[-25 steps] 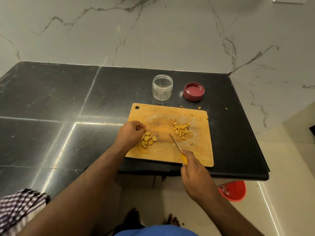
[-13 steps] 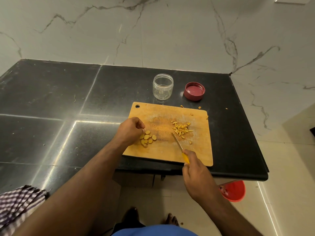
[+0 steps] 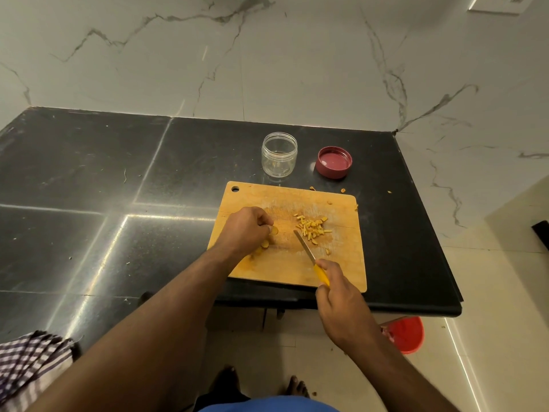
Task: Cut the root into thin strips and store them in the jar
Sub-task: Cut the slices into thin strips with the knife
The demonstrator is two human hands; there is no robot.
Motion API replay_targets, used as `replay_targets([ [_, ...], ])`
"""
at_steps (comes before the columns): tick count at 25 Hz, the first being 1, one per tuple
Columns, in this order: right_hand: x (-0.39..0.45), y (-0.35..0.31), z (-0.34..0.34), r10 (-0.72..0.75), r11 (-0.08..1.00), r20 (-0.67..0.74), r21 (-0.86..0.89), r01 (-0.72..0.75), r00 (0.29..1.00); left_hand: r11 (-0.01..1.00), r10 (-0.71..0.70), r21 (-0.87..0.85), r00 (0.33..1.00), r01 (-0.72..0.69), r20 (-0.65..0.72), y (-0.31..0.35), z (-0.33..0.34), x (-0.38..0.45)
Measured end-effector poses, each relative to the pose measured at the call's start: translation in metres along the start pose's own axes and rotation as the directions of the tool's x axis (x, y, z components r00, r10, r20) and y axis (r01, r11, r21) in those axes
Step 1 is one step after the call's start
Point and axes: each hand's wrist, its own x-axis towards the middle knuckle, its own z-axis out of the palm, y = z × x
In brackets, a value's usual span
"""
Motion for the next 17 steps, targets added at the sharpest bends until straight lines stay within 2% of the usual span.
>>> replay_targets([
  [9, 0.001, -0.004, 0.003, 0.002, 0.999, 0.02, 0.043, -0.003, 1.0, 0.99, 0.032, 0.138, 0.999, -0.034, 0.017, 0.0, 0.004, 0.002],
  [17, -0.001, -0.005, 0.006, 0.012, 0.999, 0.01, 0.03, -0.013, 1.0, 0.949, 0.094, 0.287, 0.986, -0.131, 0.14, 0.001, 0.003, 0.013],
])
